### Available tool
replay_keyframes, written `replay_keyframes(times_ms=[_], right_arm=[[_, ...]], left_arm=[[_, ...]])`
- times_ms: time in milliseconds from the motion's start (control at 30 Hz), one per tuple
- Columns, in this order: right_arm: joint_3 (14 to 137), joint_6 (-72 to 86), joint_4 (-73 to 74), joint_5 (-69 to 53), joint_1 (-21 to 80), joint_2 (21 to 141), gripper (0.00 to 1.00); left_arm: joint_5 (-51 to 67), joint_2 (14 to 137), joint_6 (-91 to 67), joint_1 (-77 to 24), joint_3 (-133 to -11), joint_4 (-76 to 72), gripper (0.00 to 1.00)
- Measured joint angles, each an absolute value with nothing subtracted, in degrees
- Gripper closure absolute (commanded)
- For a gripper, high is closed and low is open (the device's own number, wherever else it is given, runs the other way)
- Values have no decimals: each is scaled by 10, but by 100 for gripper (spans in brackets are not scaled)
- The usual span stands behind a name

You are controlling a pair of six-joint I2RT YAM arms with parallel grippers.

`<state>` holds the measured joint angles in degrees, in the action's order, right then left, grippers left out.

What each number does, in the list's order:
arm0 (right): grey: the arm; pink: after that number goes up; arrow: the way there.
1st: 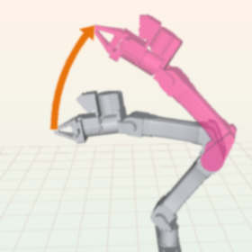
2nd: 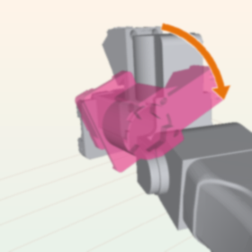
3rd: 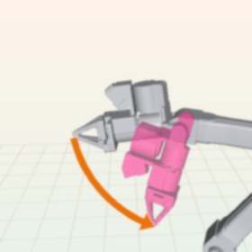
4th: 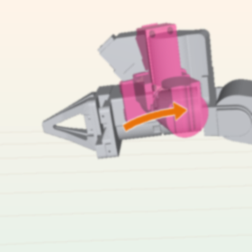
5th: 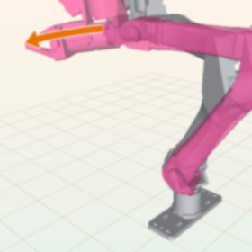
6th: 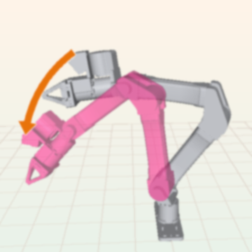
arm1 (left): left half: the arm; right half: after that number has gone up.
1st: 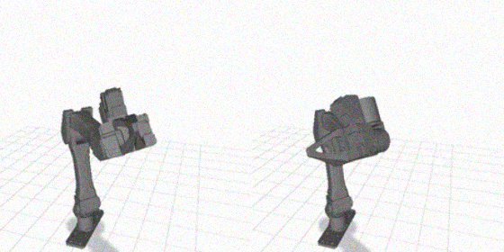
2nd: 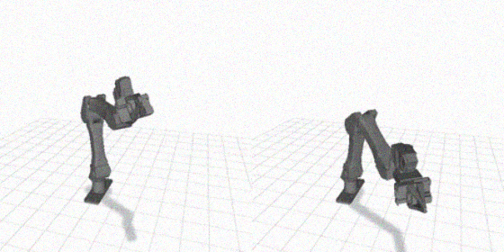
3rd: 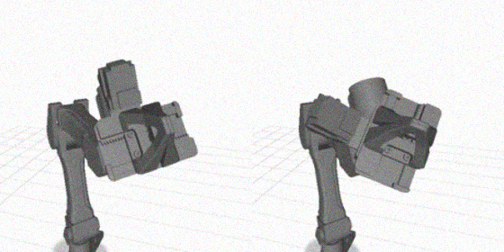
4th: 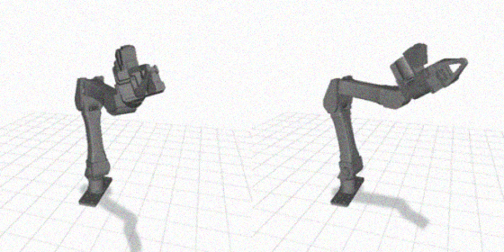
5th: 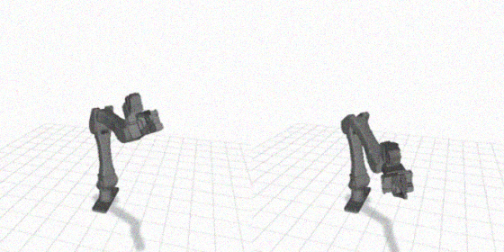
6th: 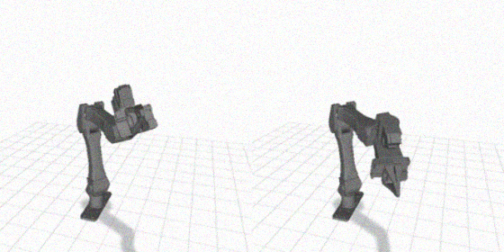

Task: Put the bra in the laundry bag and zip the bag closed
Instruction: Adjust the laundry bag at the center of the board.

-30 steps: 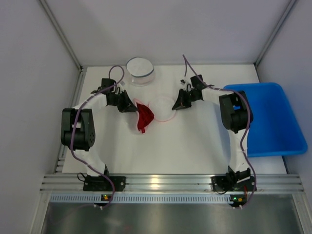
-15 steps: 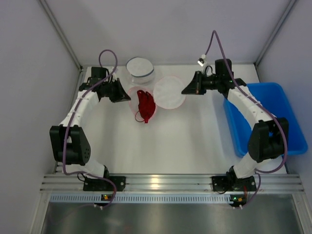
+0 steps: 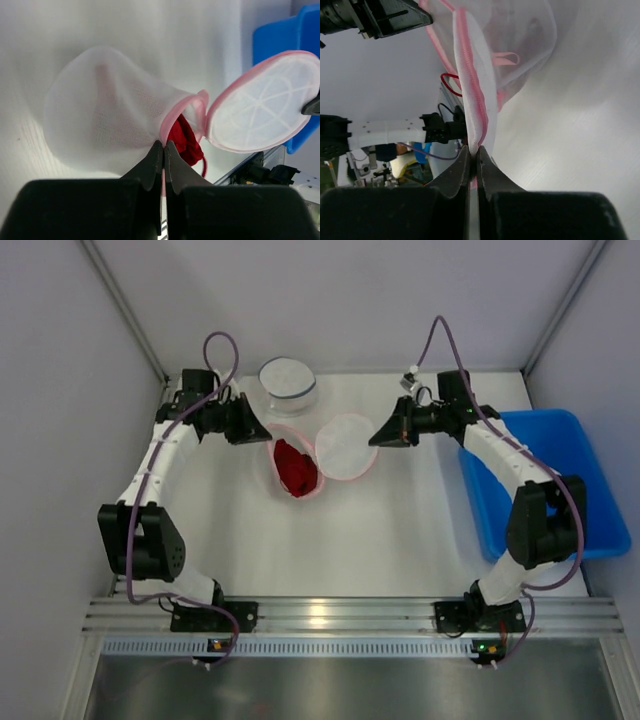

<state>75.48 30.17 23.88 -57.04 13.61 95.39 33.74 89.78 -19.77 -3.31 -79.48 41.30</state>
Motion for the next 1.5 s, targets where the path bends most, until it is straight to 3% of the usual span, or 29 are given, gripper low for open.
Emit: replay_keyframes(times_ms=[200, 433, 833, 900, 1067, 1167, 1500], right_arm=[[720, 376, 173, -595, 112, 915, 100], [636, 423, 154, -597, 106, 959, 100], [623, 566, 35, -649, 93, 931, 100], [623, 567, 42, -645, 93, 933, 100], [615, 574, 40, -637, 92, 943, 100], [611, 578, 42, -633, 92, 953, 100], [611, 584, 41, -626, 92, 955, 100]], left_arm=[[334, 854, -211, -36, -825, 406, 100], [286, 868, -211, -38, -711, 425, 100], [359, 823, -264, -35, -727, 433, 100], [360, 825, -273, -34, -721, 428, 96], [349, 868, -273, -28, -727, 421, 71], [345, 894, -261, -21, -756, 420, 63], [411, 855, -171, -51, -812, 389, 80]])
